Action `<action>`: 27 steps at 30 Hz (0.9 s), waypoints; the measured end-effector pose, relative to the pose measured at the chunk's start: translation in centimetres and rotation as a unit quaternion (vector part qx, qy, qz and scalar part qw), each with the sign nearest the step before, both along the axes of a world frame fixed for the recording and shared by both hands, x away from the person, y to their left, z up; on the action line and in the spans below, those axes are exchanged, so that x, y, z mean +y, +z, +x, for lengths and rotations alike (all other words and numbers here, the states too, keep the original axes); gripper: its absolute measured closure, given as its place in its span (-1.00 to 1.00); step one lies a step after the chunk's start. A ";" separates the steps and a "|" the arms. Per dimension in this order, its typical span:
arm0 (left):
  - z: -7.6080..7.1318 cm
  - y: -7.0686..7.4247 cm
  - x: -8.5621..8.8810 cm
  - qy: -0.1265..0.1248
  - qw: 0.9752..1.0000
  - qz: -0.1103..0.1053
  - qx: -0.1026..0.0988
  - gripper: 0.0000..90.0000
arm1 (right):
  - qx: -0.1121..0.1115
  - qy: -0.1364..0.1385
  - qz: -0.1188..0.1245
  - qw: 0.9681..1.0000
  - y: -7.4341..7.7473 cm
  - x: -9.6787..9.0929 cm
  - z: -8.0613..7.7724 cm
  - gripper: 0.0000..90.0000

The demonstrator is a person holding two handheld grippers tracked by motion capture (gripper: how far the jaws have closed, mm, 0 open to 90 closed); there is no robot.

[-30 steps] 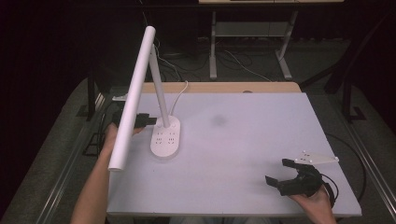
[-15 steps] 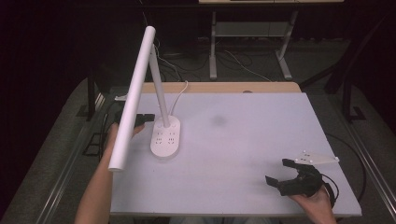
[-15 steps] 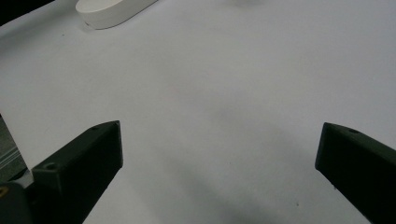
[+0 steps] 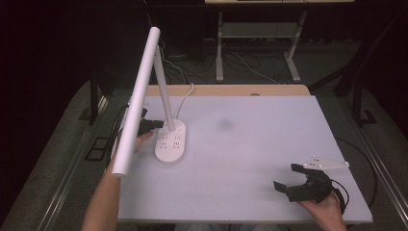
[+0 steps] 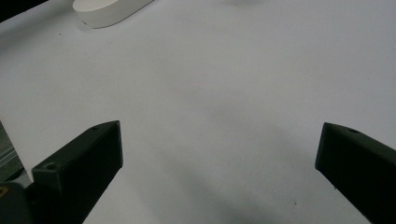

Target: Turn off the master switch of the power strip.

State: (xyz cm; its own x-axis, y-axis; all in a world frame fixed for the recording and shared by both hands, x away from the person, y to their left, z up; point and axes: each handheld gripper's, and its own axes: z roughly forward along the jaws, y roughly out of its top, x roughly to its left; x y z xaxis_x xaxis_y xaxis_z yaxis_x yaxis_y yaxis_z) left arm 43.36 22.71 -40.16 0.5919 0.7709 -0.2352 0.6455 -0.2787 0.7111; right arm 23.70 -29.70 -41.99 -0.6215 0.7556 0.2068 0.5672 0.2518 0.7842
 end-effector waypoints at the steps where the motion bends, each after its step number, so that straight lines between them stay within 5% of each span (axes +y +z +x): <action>1: 0.0 0.0 0.0 0.000 1.000 0.000 0.000 1.00 | 0.000 0.000 -0.001 1.000 0.0 0.0 0.0 -0.99; 27: 0.7 -1.5 -0.6 0.013 1.000 0.015 0.019 1.00 | -0.001 0.001 -0.005 1.000 -0.1 0.2 0.1 -0.99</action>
